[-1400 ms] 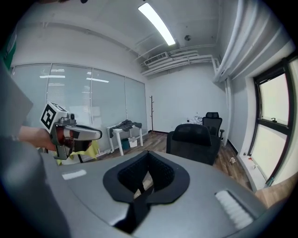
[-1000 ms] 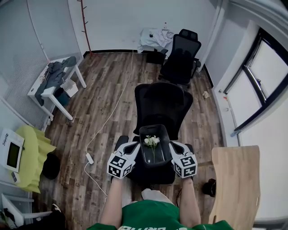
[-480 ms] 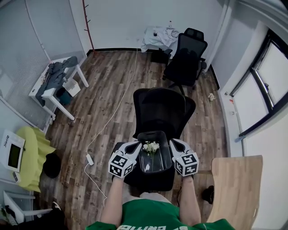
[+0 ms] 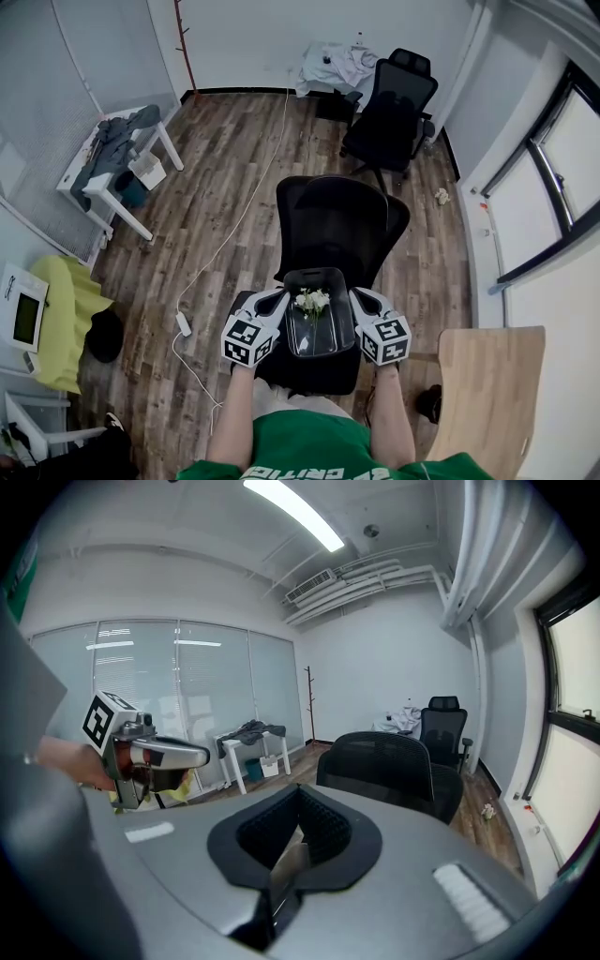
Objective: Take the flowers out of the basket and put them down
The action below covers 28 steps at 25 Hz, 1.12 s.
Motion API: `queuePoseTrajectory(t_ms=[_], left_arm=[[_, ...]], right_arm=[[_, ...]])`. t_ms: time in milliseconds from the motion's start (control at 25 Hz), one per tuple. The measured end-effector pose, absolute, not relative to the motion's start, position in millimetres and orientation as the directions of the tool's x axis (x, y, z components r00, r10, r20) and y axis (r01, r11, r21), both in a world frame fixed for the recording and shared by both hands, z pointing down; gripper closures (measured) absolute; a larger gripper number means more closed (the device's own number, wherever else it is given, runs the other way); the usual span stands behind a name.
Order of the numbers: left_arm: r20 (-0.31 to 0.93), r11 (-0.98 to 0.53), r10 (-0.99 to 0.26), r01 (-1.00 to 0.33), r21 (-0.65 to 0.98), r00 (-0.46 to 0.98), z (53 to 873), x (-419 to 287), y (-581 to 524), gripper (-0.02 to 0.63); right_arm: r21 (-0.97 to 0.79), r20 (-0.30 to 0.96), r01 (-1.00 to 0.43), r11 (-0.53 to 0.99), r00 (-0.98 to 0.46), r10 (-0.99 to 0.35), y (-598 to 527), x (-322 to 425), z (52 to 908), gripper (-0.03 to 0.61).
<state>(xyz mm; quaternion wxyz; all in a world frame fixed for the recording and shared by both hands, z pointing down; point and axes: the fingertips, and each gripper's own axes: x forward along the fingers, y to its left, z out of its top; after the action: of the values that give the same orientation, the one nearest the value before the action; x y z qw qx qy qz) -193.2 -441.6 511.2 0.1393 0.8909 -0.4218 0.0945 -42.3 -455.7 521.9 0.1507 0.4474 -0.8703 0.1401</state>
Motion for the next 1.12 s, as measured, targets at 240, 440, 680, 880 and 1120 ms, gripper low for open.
queuePoseTrajectory(t_ms=[240, 440, 680, 880, 1120], left_arm=[[0.282, -0.594, -0.727, -0.780, 0.197, 0.625, 520, -206, -449, 0.598], [0.279, -0.574, -0.738, -0.789, 0.217, 0.614, 528, -213, -456, 0.598], [0.311, -0.584, -0.717, -0.781, 0.222, 0.624, 553, -218, -463, 0.598], [0.335, -0.606, -0.692, -0.767, 0.212, 0.639, 579, -213, -466, 0.598], [0.371, -0.676, -0.642, -0.724, 0.138, 0.670, 621, -197, -462, 0.598]], right_arm=[[-0.131, 0.411, -0.826, 0.548, -0.548, -0.728, -457, -54, 534, 0.572], [-0.154, 0.435, -0.833, 0.532, -0.541, -0.720, -456, -61, 550, 0.572], [-0.163, 0.473, -0.828, 0.537, -0.543, -0.694, -456, -77, 583, 0.572], [-0.152, 0.486, -0.820, 0.552, -0.548, -0.681, -463, -87, 610, 0.572], [-0.164, 0.501, -0.828, 0.537, -0.539, -0.678, -467, -92, 658, 0.572]])
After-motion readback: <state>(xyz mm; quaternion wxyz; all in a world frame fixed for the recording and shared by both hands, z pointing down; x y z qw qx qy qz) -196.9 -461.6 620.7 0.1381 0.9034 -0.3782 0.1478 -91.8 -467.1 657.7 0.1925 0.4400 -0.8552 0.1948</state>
